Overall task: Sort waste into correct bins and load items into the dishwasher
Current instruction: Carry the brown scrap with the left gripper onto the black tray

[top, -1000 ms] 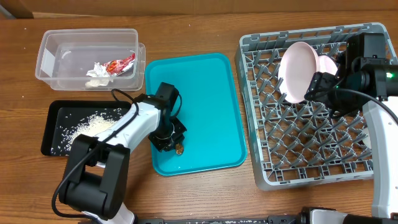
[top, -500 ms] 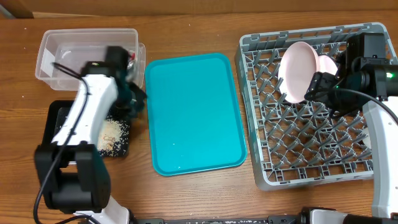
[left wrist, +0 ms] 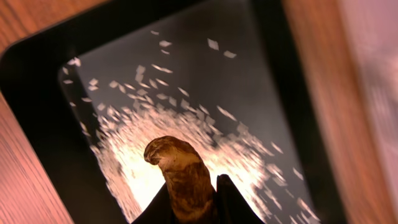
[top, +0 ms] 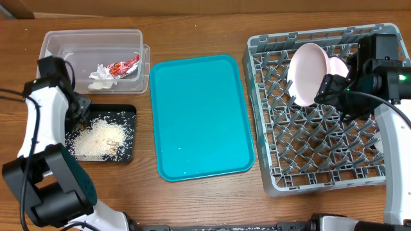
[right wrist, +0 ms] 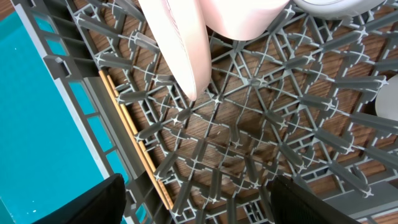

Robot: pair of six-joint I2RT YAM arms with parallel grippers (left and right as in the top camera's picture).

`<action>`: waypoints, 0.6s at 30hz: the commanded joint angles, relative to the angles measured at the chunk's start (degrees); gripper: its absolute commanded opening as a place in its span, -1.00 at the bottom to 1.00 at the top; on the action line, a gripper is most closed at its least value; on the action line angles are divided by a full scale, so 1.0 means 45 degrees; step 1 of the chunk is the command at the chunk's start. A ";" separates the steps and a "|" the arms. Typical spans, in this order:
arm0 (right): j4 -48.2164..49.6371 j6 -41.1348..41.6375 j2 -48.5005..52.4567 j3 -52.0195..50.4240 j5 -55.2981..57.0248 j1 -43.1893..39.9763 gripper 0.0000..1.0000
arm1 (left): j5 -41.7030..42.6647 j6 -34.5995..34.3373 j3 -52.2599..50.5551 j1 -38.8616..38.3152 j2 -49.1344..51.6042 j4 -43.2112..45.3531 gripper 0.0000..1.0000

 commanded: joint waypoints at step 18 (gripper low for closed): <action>0.0024 0.0010 0.0015 0.0078 0.0000 -0.0039 0.52 | -0.0675 0.0238 -0.0811 0.0661 0.2103 0.0559 -0.48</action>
